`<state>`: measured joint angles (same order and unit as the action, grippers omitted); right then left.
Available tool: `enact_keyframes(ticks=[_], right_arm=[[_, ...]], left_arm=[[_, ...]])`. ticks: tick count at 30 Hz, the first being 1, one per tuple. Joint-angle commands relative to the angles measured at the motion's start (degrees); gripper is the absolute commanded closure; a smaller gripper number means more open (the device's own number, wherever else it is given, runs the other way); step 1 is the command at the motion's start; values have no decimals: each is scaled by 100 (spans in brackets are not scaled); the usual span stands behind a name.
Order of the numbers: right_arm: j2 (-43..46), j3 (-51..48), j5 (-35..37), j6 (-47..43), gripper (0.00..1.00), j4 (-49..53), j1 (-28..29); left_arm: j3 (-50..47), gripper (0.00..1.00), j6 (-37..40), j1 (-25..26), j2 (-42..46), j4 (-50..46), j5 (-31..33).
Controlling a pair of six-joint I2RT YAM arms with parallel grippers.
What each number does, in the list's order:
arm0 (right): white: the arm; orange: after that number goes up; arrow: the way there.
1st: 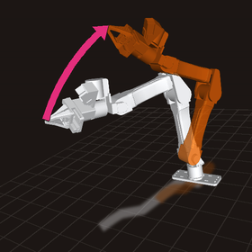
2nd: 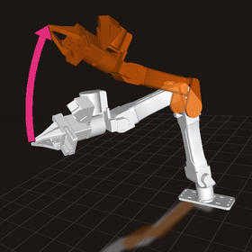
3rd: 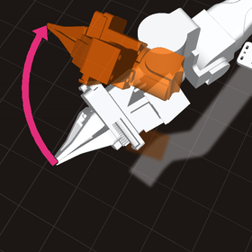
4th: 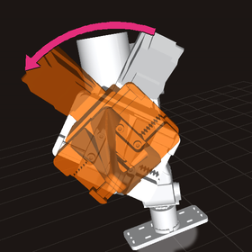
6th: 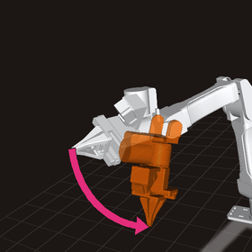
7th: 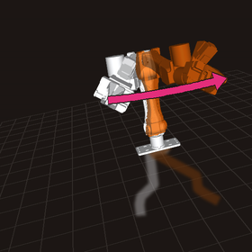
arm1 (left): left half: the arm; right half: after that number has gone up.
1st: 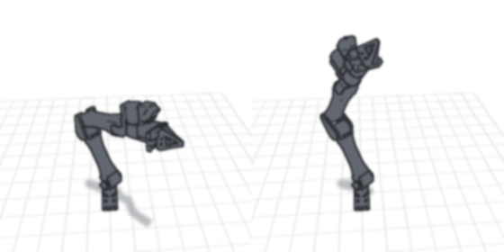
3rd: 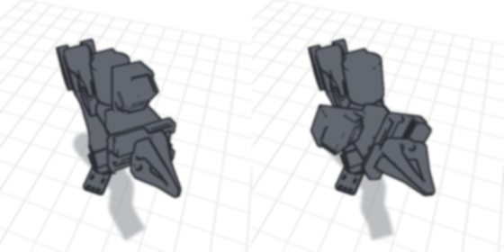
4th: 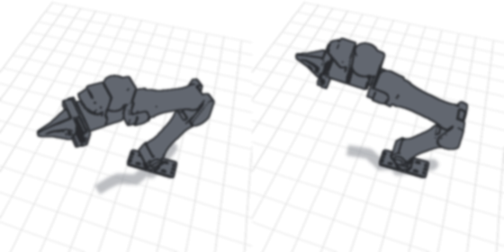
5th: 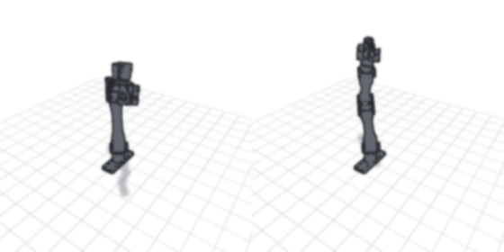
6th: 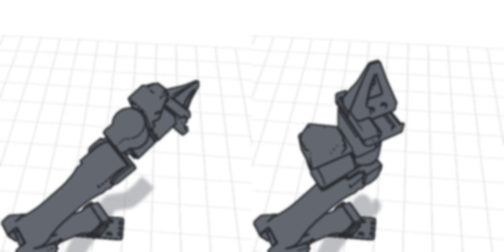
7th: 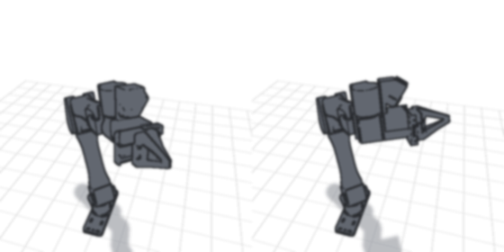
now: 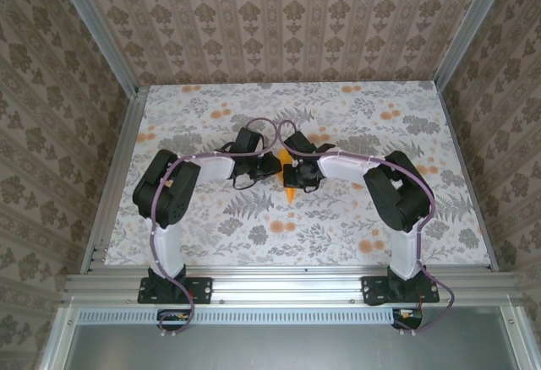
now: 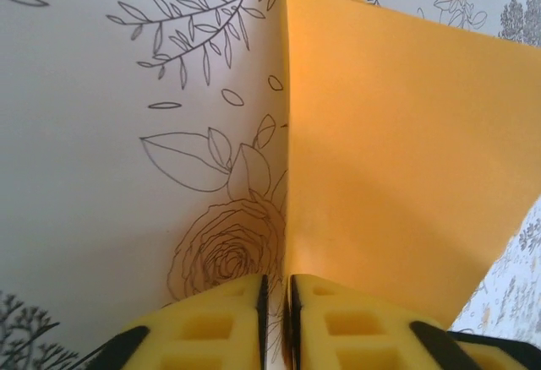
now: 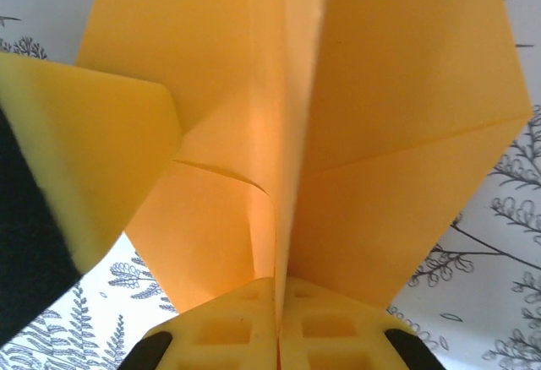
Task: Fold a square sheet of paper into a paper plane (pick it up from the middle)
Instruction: Move the paper plane to the center of the table.
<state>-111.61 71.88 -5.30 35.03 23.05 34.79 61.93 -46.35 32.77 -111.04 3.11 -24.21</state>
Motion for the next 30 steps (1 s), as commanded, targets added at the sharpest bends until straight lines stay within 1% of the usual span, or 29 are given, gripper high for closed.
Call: enact_keyframes(ticks=[1,3,5,7,8,9,13,18,27,30], right_arm=[[175,286,790,-136,96,932,23],[284,440,1210,-291,96,1391,6],[266,593,1522,-426,97,1729,-31],[174,732,1699,-555,97,1941,-79],[91,815,1754,-606,97,2004,-109],[-19,908,1822,-649,96,2051,-142],[-499,1379,1983,-777,94,2248,-194],[-967,1826,2108,-861,90,2401,-205],[-1333,1959,2199,-869,82,2469,-165],[-1422,1926,2266,-873,84,2452,-132]], left_arm=[[-143,71,-16,-224,518,-22,100],[-219,63,-2,-393,773,-192,249],[-289,58,36,-549,967,-341,378],[-358,55,79,-623,1102,-504,541],[-395,55,106,-840,1144,-577,587],[-437,54,108,-899,1185,-623,622],[-591,52,100,-1053,1318,-695,685],[-623,51,126,-1073,1340,-782,707],[-686,51,83,-1071,1261,-709,716],[-684,51,84,-1075,1252,-720,718]])
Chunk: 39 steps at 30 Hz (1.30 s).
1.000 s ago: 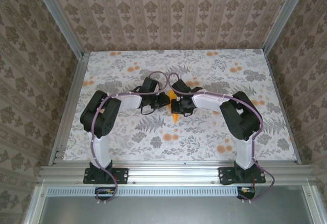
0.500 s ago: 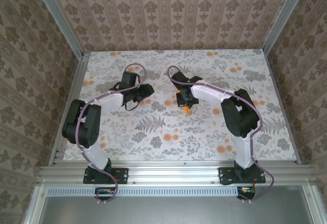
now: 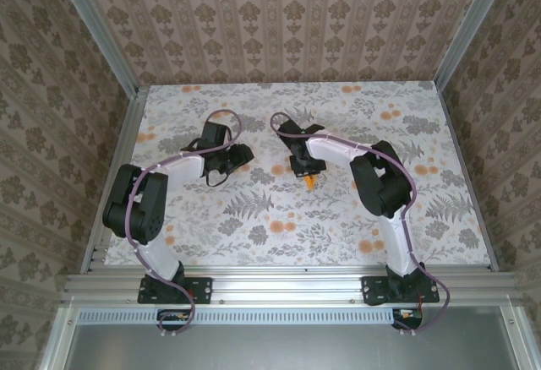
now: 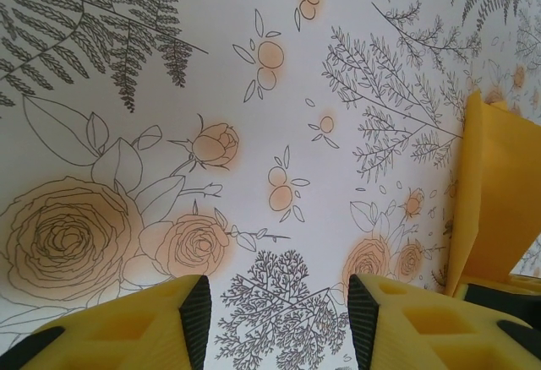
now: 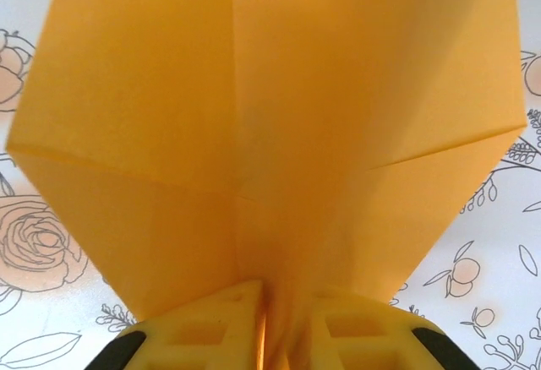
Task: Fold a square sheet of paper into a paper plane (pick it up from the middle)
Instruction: Move the paper plane to the center of the table.
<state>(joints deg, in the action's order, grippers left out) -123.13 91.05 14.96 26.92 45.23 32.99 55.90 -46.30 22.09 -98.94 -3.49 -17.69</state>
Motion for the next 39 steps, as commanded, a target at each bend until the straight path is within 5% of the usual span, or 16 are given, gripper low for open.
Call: enact_keyframes(ticks=[1,16,25,28,39], right_arm=[[-297,6,272,-63,85,242,58],[63,71,128,-327,89,-75,151],[-106,181,-70,-237,83,-193,155],[68,189,-69,-152,75,-141,157],[2604,-805,560,-145,19,-795,40]], left_arm=[[-81,51,78,-3,41,-56,71],[-92,50,270,-12,592,-561,768],[-218,49,316,-41,1021,-894,1279],[-227,48,385,-57,1243,-1073,1528],[-149,33,903,-332,2598,-2116,3154]])
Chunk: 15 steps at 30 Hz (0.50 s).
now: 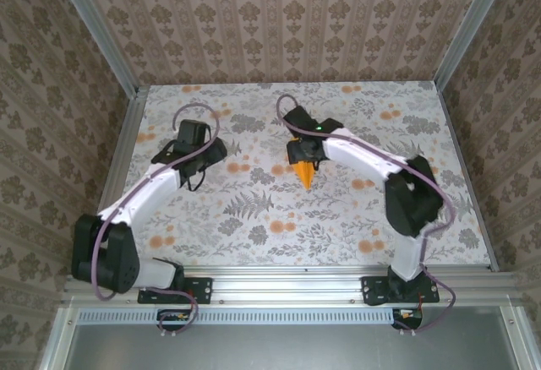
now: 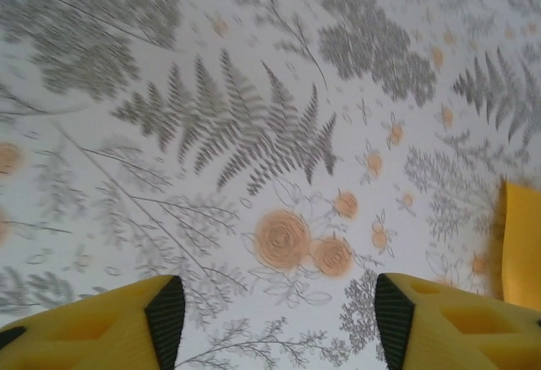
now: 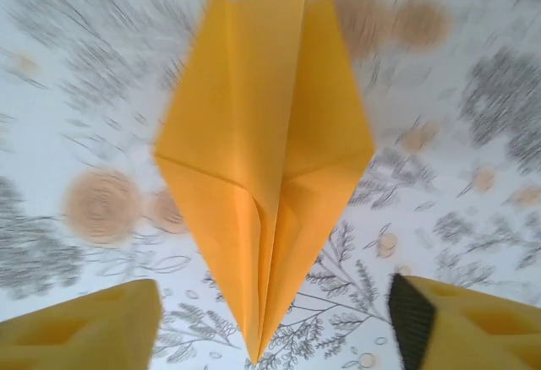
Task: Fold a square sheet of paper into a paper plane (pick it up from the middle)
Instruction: Move the paper plane to the center of the table.
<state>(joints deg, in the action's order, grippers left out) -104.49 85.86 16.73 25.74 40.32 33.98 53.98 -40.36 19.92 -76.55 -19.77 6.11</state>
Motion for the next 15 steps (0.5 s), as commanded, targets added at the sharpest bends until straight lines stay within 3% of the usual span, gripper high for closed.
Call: enact_keyframes(ticks=[1,4,6,7,12,15], right_arm=[[966,-440,471,-44,16,-431,-114],[1771,-1154,966,-249,0,-1094,-416],[2215,-1642,1026,-373,0,-1539,-754],[2399,-1882,1037,-398,0,-1686,-983],[3082,-3109,1495,-803,0,-2625,-1863],[3376,-3989,1401,-1036,0,-3380,-2413]], left_arm=[[28,31,383,-160,491,-539,950],[-124,18,714,-371,898,-591,1534],[-265,3,958,-548,1103,-531,1749],[-357,0,1068,-661,1201,-470,1826],[-991,0,1705,-1106,1593,179,1990],[-1367,0,1893,-1333,1714,655,2276]])
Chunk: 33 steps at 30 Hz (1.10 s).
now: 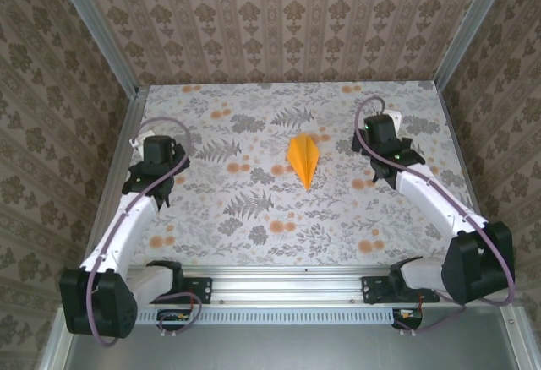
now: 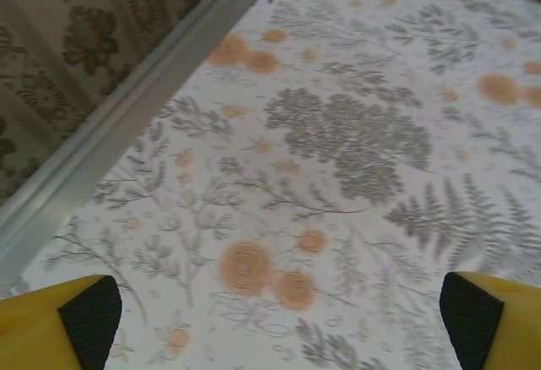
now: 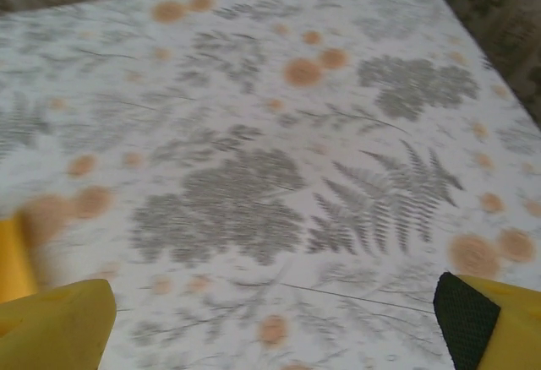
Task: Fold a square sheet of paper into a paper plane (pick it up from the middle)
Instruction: Move the paper plane to the center of the table, then reset both arms
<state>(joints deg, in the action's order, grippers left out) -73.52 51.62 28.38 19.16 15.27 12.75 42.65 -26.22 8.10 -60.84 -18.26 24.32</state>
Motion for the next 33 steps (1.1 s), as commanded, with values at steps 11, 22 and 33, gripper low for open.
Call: enact_keyframes(ticks=[11,22,33], right_arm=[[432,-2716,-824,-707,0,-3682,-1426],[-567,-2991,-1891,-1204,0,-6049,-1434],[-1505,-3234,-2504,-1429,0,-7402,-1396]], left_arm=[[-1758,0,2199,-447,-130,3531,-330],[-2362,0,2891,-625,-1165,5827,-1908],[-2099,0,2718,-852,-2346,6614,-2414]])
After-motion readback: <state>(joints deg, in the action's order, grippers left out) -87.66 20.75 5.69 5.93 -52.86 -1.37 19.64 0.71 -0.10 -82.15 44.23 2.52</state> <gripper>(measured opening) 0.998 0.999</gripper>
